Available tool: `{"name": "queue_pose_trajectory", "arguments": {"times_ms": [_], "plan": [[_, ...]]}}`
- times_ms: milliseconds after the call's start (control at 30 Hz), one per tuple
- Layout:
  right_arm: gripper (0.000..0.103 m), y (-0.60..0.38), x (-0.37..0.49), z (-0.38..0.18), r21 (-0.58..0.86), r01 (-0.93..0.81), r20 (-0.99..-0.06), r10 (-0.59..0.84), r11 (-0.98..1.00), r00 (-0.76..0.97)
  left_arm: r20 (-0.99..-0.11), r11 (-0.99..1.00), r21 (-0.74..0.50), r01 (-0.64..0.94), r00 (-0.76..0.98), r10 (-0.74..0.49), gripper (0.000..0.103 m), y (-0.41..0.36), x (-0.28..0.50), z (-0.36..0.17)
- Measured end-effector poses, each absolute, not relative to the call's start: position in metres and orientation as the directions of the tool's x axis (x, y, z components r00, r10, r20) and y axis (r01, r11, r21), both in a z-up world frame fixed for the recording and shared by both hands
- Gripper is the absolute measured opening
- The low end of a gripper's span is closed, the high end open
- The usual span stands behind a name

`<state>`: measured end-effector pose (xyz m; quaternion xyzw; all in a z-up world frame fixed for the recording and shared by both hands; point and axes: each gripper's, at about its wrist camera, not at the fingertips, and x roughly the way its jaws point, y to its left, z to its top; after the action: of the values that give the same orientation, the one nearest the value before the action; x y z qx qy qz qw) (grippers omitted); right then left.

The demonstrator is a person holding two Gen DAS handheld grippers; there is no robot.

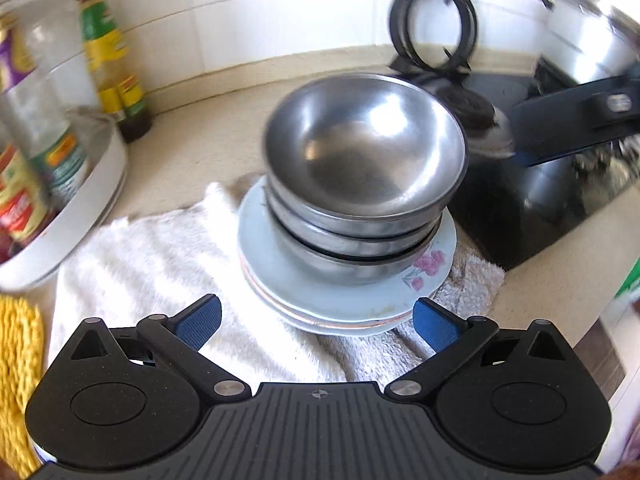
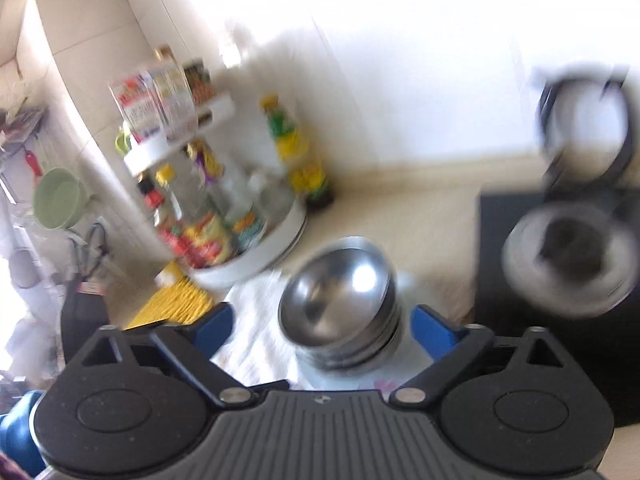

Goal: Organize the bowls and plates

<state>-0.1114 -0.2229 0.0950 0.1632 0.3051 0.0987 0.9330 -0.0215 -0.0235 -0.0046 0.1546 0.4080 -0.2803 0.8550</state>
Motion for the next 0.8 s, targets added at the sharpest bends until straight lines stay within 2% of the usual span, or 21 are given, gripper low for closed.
{"name": "queue_pose_trajectory", "arguments": {"times_ms": [100, 167, 200, 233, 267, 400, 567, 800], "plan": [[0.103, -0.208, -0.149, 0.1, 0.317, 0.015, -0.463, 0.141, 0.948, 0.875, -0.751, 0.831, 0.044, 0.554, 0.567, -0.338, 0.103, -0.016, -0.025, 0.015], [0.103, -0.209, -0.17, 0.076, 0.456, -0.002, -0.352, 0.182, 0.89, 0.918, -0.718, 0.849, 0.099, 0.519, 0.628, -0.299, 0.103, -0.01, -0.034, 0.03], [0.103, -0.208, -0.169, 0.064, 0.507, 0.001, -0.356, 0.208, 0.862, 0.911, -0.692, 0.855, 0.134, 0.501, 0.665, -0.281, 0.103, -0.006, -0.039, 0.034], [0.103, -0.204, -0.163, 0.053, 0.497, 0.053, -0.418, 0.186, 0.866, 0.889, -0.668, 0.865, 0.157, 0.477, 0.696, -0.263, 0.103, -0.003, -0.046, 0.037], [0.103, -0.198, -0.158, 0.045, 0.444, 0.115, -0.482, 0.128, 0.889, 0.867, -0.656, 0.874, 0.155, 0.461, 0.709, -0.258, 0.103, 0.0, -0.051, 0.037], [0.103, -0.182, -0.154, 0.034, 0.214, 0.26, -0.529, -0.112, 0.942, 0.841, -0.694, 0.902, 0.067, 0.425, 0.67, -0.264, 0.103, 0.006, -0.056, 0.025], [0.103, -0.169, -0.151, 0.025, 0.114, 0.289, -0.577, -0.174, 0.95, 0.798, -0.69, 0.929, 0.042, 0.369, 0.683, -0.24, 0.103, 0.015, -0.067, 0.021], [0.103, -0.163, -0.156, 0.02, 0.106, 0.3, -0.585, -0.185, 0.948, 0.79, -0.671, 0.943, 0.042, 0.33, 0.709, -0.218, 0.103, 0.019, -0.076, 0.024]]}}
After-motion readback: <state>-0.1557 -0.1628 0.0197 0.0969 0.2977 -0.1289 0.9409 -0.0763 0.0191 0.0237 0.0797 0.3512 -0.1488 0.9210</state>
